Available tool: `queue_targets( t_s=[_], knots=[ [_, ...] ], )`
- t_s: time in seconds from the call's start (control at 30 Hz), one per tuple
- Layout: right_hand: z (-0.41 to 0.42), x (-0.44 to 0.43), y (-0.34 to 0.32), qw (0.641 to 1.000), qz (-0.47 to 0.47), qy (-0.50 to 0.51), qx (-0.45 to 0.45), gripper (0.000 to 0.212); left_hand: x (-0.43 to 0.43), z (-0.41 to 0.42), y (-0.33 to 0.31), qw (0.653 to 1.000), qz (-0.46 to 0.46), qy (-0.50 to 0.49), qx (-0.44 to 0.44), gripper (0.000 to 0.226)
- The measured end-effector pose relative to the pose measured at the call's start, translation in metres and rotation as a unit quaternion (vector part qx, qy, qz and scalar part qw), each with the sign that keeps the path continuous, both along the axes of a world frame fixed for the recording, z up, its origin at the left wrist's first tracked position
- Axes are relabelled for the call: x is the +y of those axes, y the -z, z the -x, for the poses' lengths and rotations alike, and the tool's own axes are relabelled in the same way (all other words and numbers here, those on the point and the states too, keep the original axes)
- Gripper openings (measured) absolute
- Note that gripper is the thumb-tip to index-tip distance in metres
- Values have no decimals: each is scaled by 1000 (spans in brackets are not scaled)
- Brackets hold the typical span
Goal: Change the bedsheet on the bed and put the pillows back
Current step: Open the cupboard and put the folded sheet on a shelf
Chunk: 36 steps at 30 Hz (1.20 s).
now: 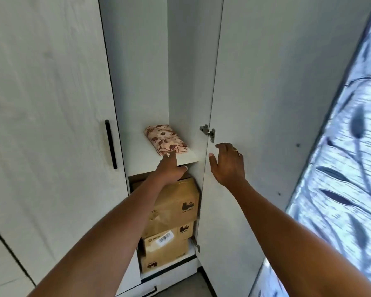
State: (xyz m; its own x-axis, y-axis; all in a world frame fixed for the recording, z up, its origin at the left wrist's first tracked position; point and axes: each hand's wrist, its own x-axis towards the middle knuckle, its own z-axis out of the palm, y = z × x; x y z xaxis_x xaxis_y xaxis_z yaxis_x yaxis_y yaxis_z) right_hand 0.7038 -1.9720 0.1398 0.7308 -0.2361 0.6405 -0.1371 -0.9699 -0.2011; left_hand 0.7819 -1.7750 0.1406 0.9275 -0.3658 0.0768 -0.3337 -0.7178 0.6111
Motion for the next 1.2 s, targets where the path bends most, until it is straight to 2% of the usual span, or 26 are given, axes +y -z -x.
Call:
queue_targets(
  t_s=[0.17, 0.33, 0.43, 0.53, 0.6, 0.7, 0.87, 1.03, 1.2],
  knots=[
    [99, -33, -13, 996, -1, -6, -90, 37, -19, 84, -14, 998, 41, -41, -14, 86],
    [189, -56, -23, 985, -108, -2, -136, 60, -31, 167, -12, 996, 55, -75, 9, 78],
    [210, -66, -29, 967, -217, 3, -135, 73, -32, 198, -16, 995, 55, -83, -1, 78],
    [209, -78, -29, 945, -321, 3, -62, 87, -30, 224, -17, 991, 74, -111, 3, 76],
    [209, -81, -31, 943, -333, -17, -11, 91, -25, 238, -21, 989, 87, -117, 1, 77],
    [209, -80, -39, 929, -369, -18, -13, 92, -13, 251, -22, 986, 100, -133, 6, 76],
    [214, -63, -46, 929, -368, -35, -22, 74, 8, 268, -21, 983, 101, -154, 4, 76],
    [202, -30, -47, 957, -277, -85, 11, 41, 24, 269, -28, 979, 102, -179, -7, 74],
    [187, 18, -53, 955, -264, -135, 19, 42, 37, 261, -40, 977, 95, -191, -22, 71]
  ],
)
